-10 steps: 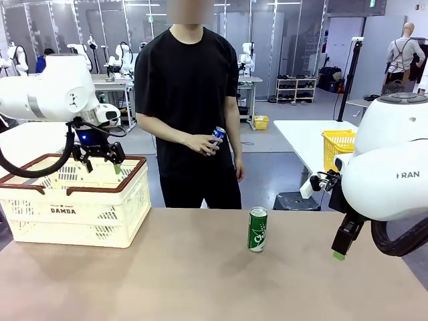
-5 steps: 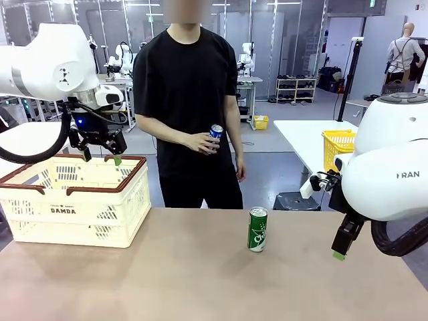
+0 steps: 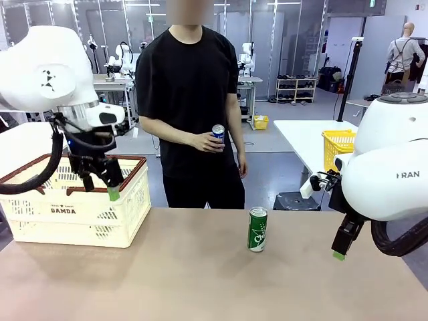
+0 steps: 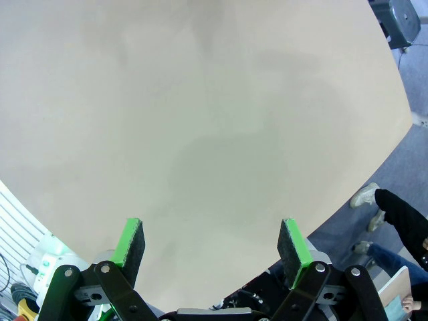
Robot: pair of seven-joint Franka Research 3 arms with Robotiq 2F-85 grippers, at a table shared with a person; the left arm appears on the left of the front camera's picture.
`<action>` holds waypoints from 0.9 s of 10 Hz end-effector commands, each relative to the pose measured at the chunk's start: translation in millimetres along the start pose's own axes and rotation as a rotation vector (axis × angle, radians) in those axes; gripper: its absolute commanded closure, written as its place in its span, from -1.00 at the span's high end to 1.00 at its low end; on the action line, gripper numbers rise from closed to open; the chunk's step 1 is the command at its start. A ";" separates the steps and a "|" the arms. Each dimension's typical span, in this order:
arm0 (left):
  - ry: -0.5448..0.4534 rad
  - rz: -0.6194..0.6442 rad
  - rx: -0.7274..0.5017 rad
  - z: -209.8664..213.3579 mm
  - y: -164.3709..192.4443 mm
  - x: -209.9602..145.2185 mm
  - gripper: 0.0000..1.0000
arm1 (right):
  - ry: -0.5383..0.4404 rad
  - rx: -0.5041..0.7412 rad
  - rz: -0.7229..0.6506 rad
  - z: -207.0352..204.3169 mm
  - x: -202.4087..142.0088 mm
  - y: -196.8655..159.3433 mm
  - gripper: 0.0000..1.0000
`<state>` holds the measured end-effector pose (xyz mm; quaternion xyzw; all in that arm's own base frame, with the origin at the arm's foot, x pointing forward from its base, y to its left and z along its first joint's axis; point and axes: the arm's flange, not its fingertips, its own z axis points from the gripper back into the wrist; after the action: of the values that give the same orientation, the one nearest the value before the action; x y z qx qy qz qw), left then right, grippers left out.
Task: Place the drinks into the Shopping basket.
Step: Pick up one drink and place it into the Shopping basket.
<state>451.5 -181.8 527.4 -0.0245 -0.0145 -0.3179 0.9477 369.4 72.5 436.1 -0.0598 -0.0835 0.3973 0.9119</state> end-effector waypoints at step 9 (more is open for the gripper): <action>0.101 -0.107 -0.058 -35.4 18.9 -19.3 1.00 | 0.000 0.000 0.000 0.0 0.0 0.0 1.00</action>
<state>450.4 -154.6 487.0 -0.0358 0.0447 -0.3671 0.9284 369.4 72.5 436.1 -0.0598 -0.0835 0.3973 0.9119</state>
